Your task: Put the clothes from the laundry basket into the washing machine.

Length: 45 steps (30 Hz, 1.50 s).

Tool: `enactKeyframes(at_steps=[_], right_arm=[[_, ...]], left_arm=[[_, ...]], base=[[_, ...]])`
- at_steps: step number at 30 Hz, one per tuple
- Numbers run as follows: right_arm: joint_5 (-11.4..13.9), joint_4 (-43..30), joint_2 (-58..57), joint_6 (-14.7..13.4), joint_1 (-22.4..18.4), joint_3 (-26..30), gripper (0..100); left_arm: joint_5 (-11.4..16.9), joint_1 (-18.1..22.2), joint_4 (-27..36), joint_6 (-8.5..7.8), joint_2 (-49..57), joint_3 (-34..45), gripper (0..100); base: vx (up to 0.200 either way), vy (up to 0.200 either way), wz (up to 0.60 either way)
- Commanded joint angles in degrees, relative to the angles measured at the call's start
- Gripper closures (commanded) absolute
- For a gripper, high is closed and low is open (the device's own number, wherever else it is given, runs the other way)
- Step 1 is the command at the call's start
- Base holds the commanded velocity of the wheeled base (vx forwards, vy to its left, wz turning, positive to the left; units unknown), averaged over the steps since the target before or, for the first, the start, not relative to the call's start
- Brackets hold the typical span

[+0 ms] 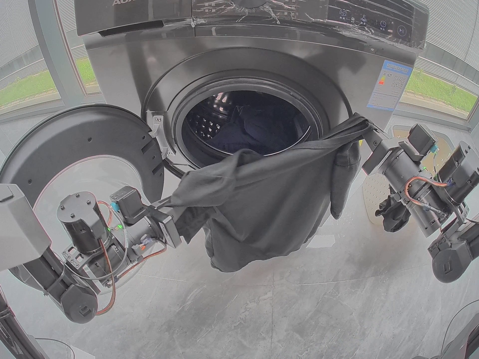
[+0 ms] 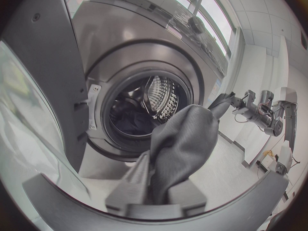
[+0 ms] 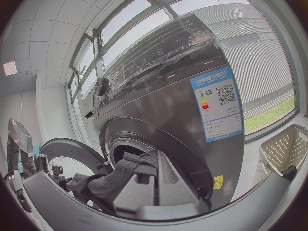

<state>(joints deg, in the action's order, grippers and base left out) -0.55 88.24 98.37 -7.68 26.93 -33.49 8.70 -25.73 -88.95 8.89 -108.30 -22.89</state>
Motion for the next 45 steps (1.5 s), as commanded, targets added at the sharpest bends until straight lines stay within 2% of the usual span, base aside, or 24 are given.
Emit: enactKeyframes(at_steps=[1, 12, 22, 23, 32, 39, 45], right_arm=[[0.0, 0.0, -0.2, 0.0, 1.3, 0.0, 100], [0.0, 0.0, -0.1, 0.0, 2.5, -0.4, 100], [-0.2, -0.3, -0.1, 0.0, 2.7, -0.3, 100], [-0.7, -0.4, -0.1, 0.0, 3.0, -0.4, 100], [-3.8, -0.9, 1.8, 0.0, 6.0, -1.8, 100], [-4.2, -1.0, 5.5, 0.0, 9.0, -5.2, 100], [-4.1, -1.0, 6.1, 0.0, 9.4, -5.5, 100]], left_arm=[[-0.1, -1.9, -0.3, -0.10, -1.9, 1.1, 0], [-0.1, -2.6, -0.3, -0.27, -6.0, 2.8, 0], [-0.4, -7.0, -0.3, -0.36, -9.8, -0.8, 0], [-0.4, -7.8, -0.3, -0.36, -11.6, -3.1, 0], [-0.3, -9.5, -0.3, -0.27, -13.3, -6.4, 0], [0.0, -9.5, -0.3, -0.36, -14.7, -8.6, 0], [0.0, -9.7, -0.3, -0.19, -16.5, -12.5, 0]], base=[[0.000, 0.000, 0.00], [0.000, 0.000, 0.00], [0.000, 0.000, 0.00], [0.000, 0.000, 0.00], [0.000, 0.000, 0.00], [0.000, 0.000, 0.00], [0.000, 0.000, 0.00]])
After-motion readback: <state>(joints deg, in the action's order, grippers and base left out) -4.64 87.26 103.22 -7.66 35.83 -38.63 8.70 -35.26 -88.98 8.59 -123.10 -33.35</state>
